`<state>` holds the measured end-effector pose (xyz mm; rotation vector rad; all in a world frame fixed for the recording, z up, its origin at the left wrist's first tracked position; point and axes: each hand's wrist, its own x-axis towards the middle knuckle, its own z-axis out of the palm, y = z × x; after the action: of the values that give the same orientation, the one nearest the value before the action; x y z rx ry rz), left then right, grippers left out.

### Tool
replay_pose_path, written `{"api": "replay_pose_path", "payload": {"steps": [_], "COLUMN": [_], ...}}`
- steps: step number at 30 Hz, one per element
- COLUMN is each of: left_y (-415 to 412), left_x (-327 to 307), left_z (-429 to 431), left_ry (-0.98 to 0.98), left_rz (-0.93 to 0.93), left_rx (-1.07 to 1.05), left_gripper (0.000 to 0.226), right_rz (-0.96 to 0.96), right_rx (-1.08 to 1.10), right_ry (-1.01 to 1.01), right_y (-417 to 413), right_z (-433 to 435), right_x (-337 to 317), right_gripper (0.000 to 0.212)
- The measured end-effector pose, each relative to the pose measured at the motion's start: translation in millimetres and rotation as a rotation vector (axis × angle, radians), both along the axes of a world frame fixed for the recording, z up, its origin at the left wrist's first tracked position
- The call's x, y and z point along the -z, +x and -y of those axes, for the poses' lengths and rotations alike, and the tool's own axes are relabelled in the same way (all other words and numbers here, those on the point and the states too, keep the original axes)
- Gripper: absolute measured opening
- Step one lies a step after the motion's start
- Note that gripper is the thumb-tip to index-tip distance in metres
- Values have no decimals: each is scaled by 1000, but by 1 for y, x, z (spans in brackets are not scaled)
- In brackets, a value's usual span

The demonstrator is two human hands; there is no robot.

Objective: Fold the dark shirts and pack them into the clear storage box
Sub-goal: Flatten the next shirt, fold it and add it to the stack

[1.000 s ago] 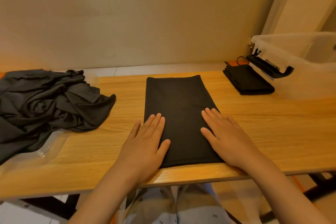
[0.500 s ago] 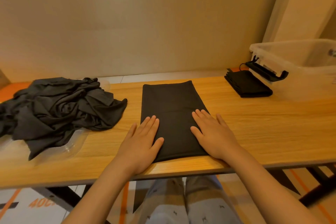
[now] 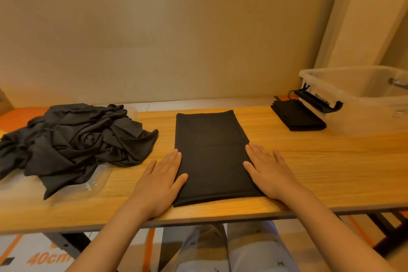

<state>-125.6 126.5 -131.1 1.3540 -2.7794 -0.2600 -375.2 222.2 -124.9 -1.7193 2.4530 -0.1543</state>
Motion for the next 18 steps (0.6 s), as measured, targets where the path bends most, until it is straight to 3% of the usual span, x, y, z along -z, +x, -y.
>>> {"api": "replay_pose_path", "payload": {"steps": [2,5,7,12,15,18], "left_y": [-1,-3,-3,-21,-57,-88], "left_x": [1,-1,-2,-21,-35,-33], "left_z": [0,-3,-6,7,29,59], "left_ry": [-9,-6,5,59,-47,-55], "left_rz": [-18,-35,-82,-305,-233,-150], "left_rx": [-6,-39,-66,-59,33,66], "left_gripper": [122,77,63,61,59,57], "right_rz": [-14,11,58,76,9,-18], "right_rx": [17,31,29,-37,-197,-284], "right_ry": [8,9,18,-133,-201,-140], "right_y": [0,-2,-3,13,34,35], "right_z": [1,1,0,29,68,103], "right_x": [2,3,0,-24,-34,-28], "right_gripper": [58,58,58,57,55,54]}}
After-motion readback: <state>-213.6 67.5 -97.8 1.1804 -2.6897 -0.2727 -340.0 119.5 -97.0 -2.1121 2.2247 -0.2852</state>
